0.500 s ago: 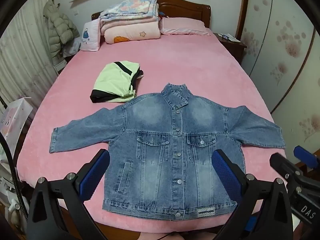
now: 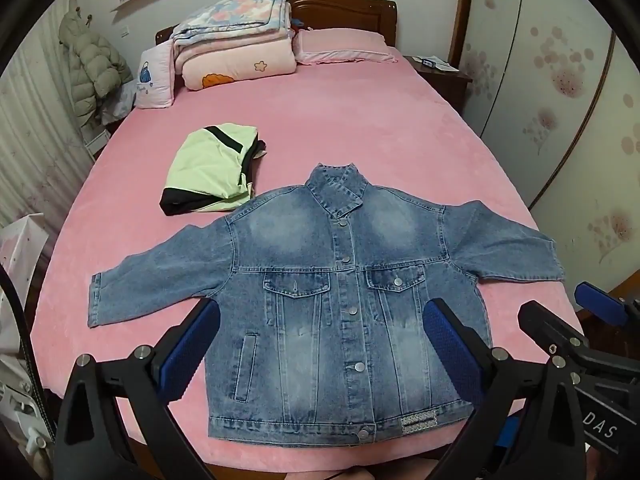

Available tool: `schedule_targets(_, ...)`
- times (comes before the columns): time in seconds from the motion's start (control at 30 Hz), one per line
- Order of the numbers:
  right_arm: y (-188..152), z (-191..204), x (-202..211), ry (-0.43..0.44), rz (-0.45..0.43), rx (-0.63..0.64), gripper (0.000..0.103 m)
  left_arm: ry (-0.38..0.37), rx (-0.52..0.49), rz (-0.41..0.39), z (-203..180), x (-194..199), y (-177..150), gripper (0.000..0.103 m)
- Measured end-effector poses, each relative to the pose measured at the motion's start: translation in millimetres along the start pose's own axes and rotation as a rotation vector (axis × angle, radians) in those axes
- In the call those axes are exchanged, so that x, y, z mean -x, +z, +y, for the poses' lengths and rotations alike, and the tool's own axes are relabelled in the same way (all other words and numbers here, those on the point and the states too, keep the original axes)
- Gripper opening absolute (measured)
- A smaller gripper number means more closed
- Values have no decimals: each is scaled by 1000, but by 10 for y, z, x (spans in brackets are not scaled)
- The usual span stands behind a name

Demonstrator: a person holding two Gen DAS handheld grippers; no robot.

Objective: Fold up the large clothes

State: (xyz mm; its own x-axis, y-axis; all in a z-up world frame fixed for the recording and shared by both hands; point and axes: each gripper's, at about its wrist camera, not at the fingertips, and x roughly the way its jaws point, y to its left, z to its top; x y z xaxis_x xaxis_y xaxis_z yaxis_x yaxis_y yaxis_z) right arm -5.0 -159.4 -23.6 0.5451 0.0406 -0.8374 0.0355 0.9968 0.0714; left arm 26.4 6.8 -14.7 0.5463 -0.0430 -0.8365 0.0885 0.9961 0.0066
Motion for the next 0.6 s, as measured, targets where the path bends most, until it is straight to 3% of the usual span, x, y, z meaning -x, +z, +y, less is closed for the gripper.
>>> schedule_targets(0.6,0,199,37,-38,-1,-6,81,-35,-15,-4,258,31,64,100)
